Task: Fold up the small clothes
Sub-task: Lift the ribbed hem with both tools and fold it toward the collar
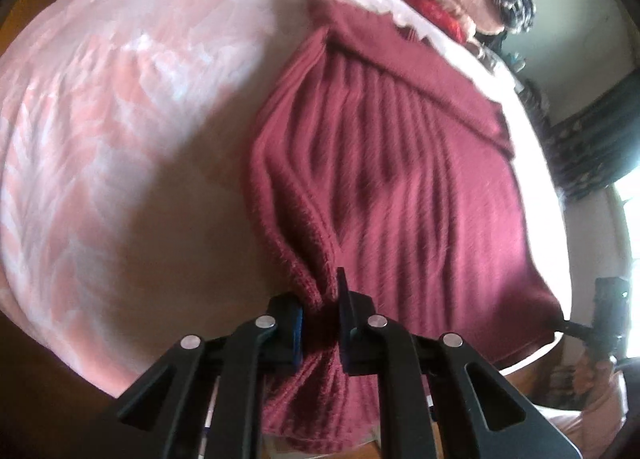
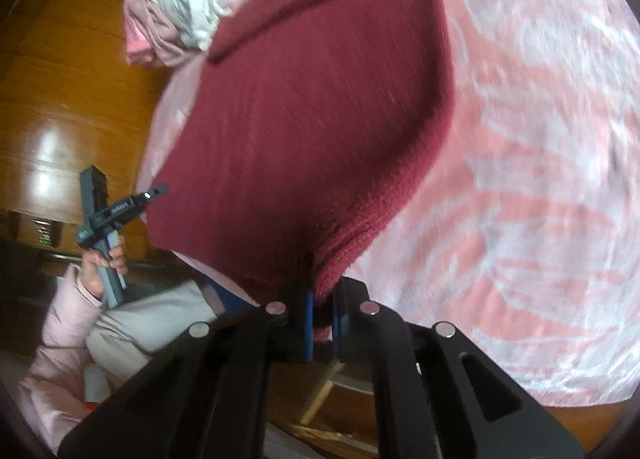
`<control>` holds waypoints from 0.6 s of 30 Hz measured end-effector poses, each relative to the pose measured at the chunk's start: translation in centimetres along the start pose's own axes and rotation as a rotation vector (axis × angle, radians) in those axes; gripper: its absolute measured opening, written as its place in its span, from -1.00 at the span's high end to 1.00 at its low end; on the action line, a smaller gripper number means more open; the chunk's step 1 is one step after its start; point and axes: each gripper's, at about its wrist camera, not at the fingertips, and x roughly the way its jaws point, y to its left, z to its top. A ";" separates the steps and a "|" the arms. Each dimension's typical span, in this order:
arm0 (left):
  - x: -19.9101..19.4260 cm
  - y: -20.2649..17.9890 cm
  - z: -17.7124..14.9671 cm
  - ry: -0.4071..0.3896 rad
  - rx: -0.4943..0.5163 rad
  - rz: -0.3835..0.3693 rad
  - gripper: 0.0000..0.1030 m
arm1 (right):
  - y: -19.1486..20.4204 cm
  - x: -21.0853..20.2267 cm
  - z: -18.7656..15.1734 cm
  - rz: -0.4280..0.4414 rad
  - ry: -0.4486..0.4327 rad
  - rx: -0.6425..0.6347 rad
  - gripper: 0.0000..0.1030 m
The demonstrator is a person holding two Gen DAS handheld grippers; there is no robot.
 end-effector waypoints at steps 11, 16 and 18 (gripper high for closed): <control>0.3 -0.3 7.9 -0.099 -0.088 -0.029 0.75 | -0.8 -1.5 9.8 -0.027 -0.119 0.049 0.90; 3.7 -0.1 12.1 -0.100 -0.120 -0.006 0.75 | -3.1 0.7 14.7 -0.043 -0.122 0.113 0.90; 5.8 -0.1 13.7 -0.096 -0.129 0.003 0.75 | -4.1 2.0 16.1 -0.052 -0.106 0.141 0.90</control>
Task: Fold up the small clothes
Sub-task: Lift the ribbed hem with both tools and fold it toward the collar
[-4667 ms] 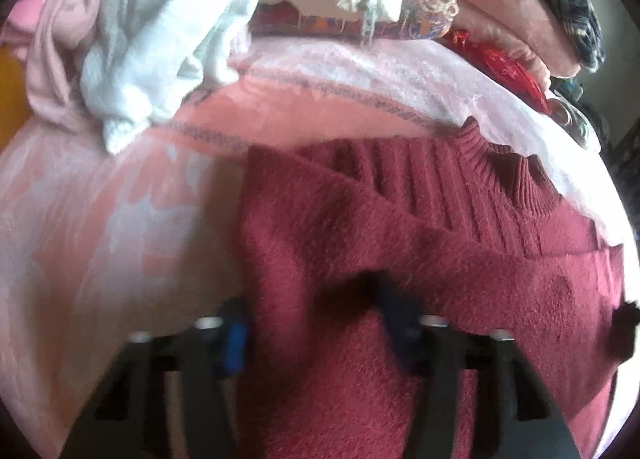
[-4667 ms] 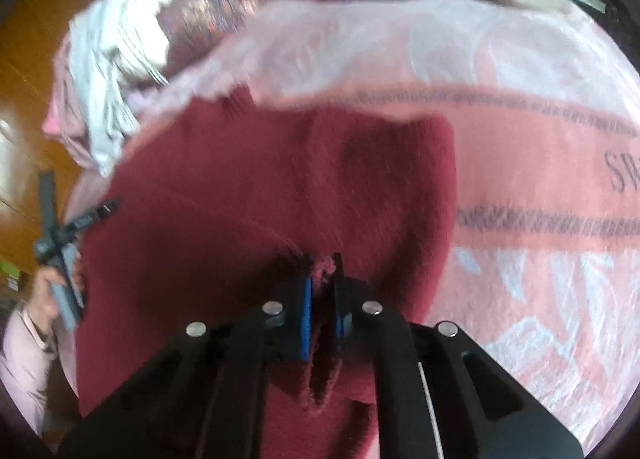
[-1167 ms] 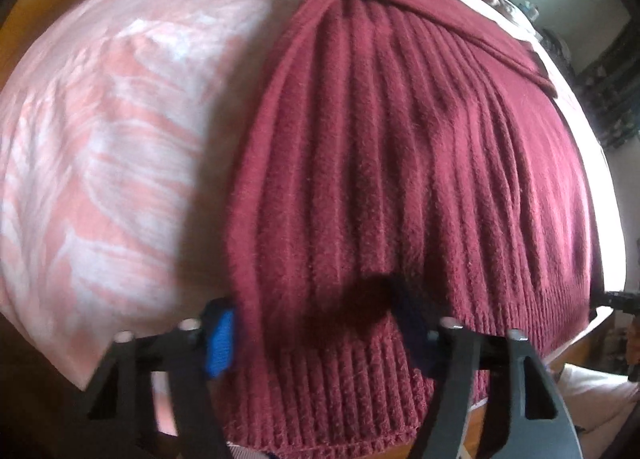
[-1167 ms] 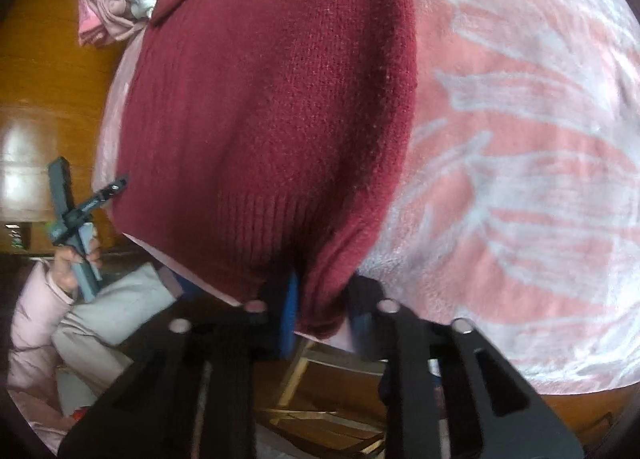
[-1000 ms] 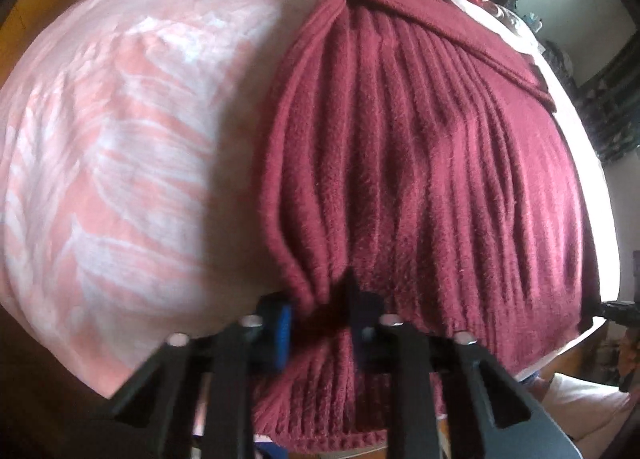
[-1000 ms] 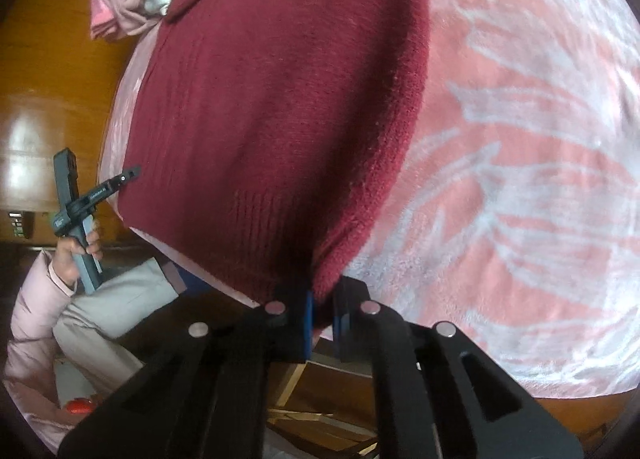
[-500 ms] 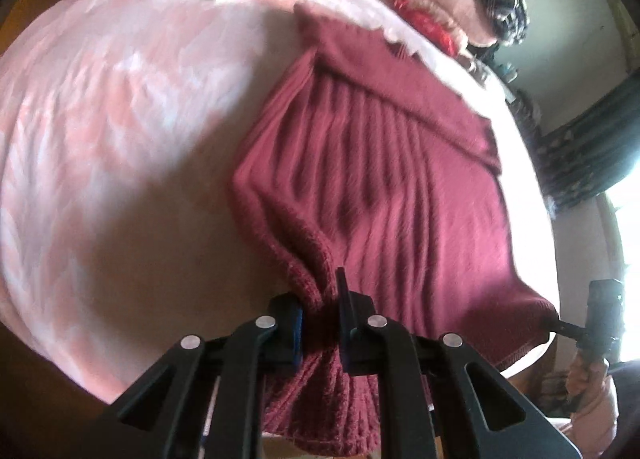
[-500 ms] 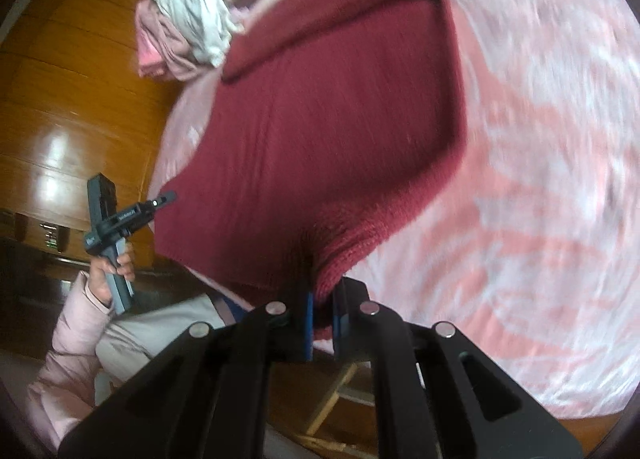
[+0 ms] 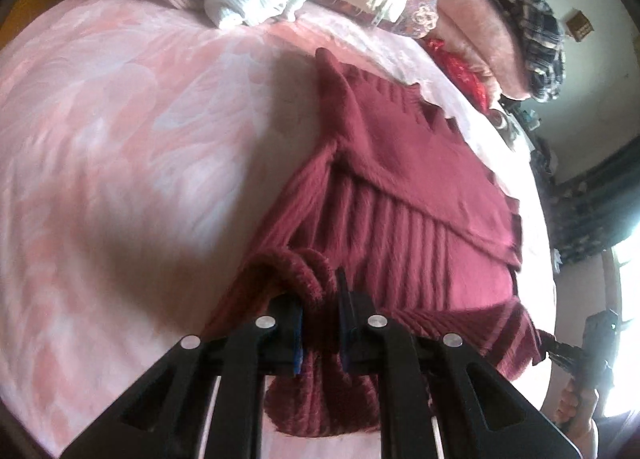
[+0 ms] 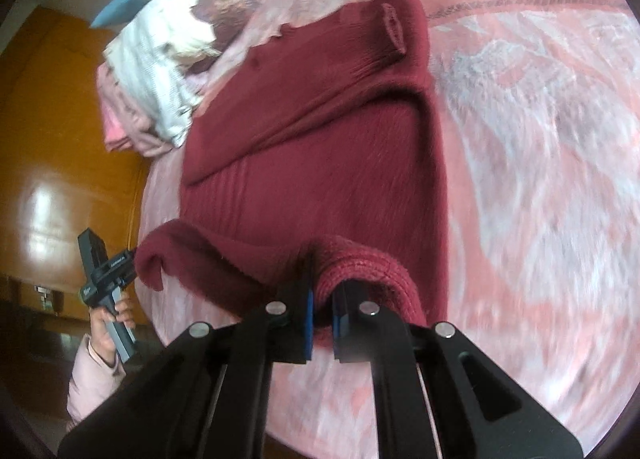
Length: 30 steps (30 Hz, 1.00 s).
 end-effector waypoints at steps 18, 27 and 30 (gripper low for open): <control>0.1 3.9 4.6 -0.025 -0.066 -0.047 -0.03 | -2.9 -2.9 5.1 0.012 -0.083 -0.057 0.05; 1.6 -1.7 4.9 -0.042 0.235 0.021 -0.45 | 0.6 2.4 5.1 -0.083 0.035 -0.241 -0.20; 3.1 -2.3 4.9 -0.038 0.266 0.068 -0.51 | 0.7 3.9 5.3 -0.123 0.063 -0.244 -0.22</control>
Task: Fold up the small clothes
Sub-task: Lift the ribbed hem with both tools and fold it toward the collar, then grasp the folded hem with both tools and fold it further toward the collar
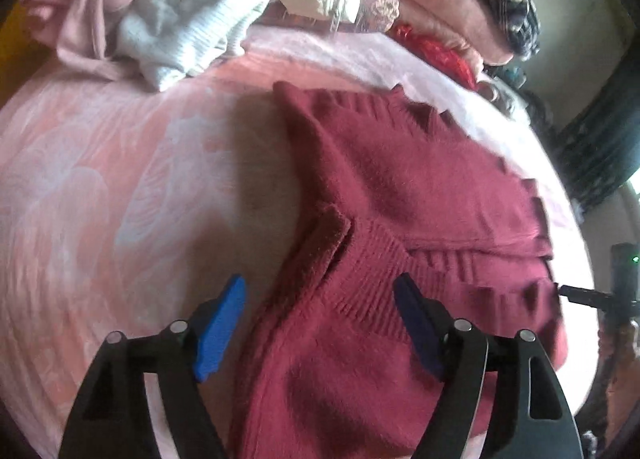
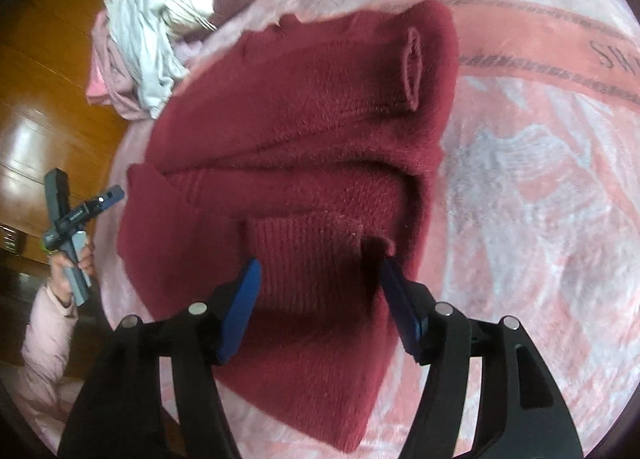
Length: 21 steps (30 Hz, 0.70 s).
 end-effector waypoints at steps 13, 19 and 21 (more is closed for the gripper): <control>4.3 -1.9 -0.7 0.045 0.116 0.088 -0.01 | 0.8 1.9 -0.9 -0.025 0.048 -0.092 0.87; 2.7 -1.3 -0.6 0.022 0.062 0.069 0.41 | -1.2 -0.9 -1.2 0.016 -0.009 -0.032 0.38; 2.3 -1.3 -0.8 0.019 0.072 0.080 0.41 | -1.5 -1.6 -1.3 0.013 -0.028 -0.034 -0.01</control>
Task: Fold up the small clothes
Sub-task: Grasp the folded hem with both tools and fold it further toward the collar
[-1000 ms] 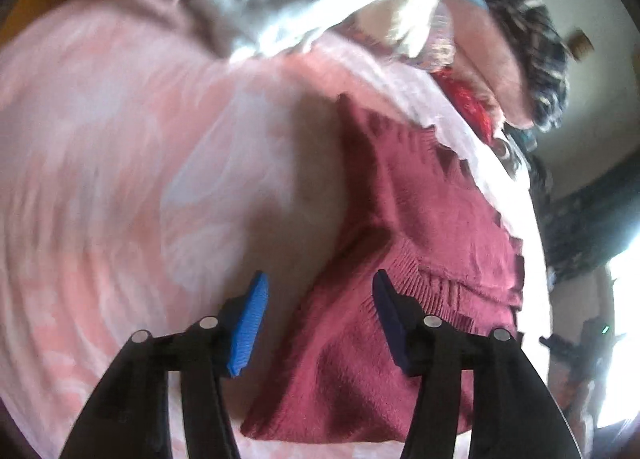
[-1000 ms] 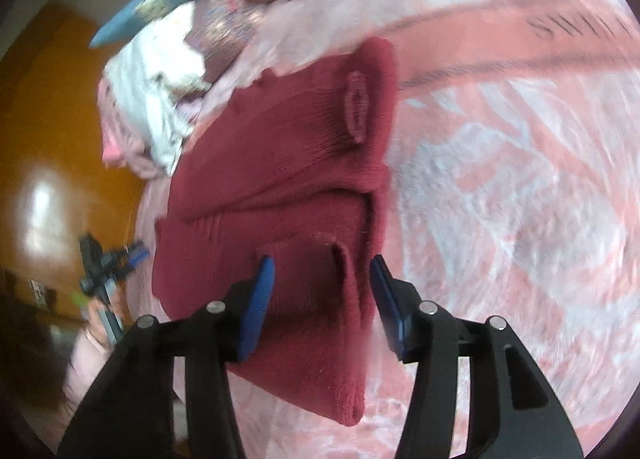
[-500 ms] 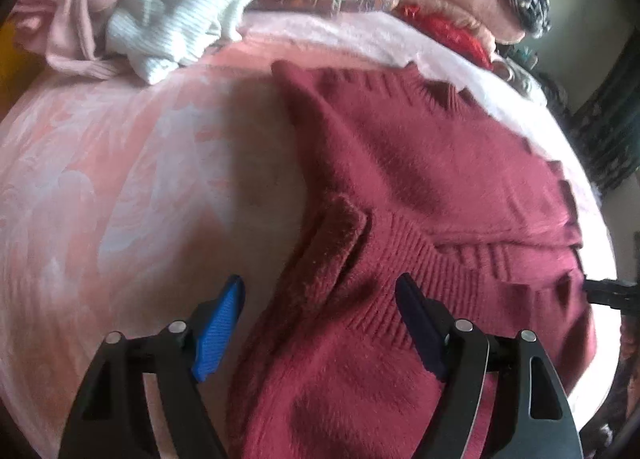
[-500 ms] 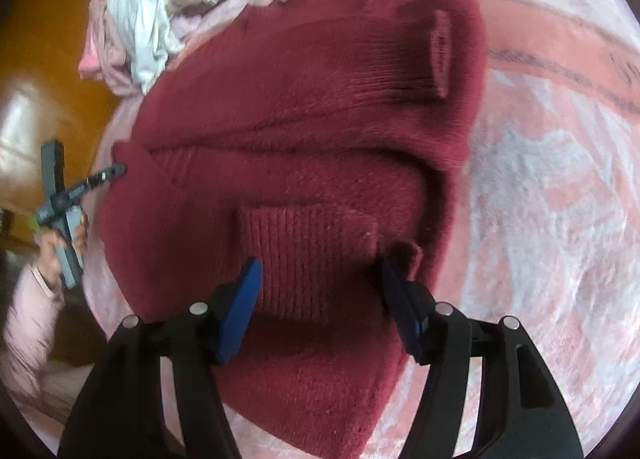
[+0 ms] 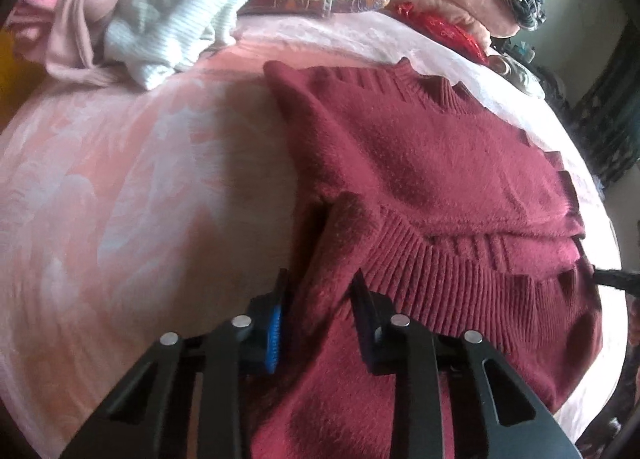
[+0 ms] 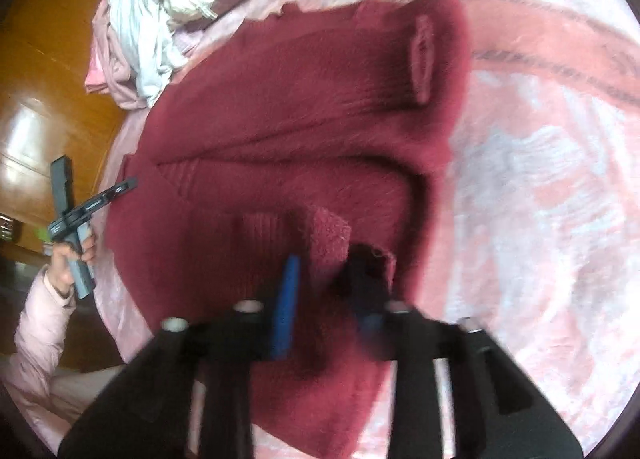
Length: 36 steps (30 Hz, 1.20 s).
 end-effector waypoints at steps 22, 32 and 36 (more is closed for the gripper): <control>-1.6 -1.7 -0.9 -0.104 0.064 0.068 0.67 | 1.2 -2.1 -1.0 -0.090 -0.083 -0.074 0.84; -5.7 -1.8 -2.9 -0.204 0.050 0.027 0.81 | 2.3 -3.8 -2.4 -0.042 -0.120 -0.087 0.90; -5.9 -1.8 -3.0 -0.214 0.048 -0.002 0.81 | 3.0 -3.8 -1.9 -0.034 -0.135 -0.086 0.91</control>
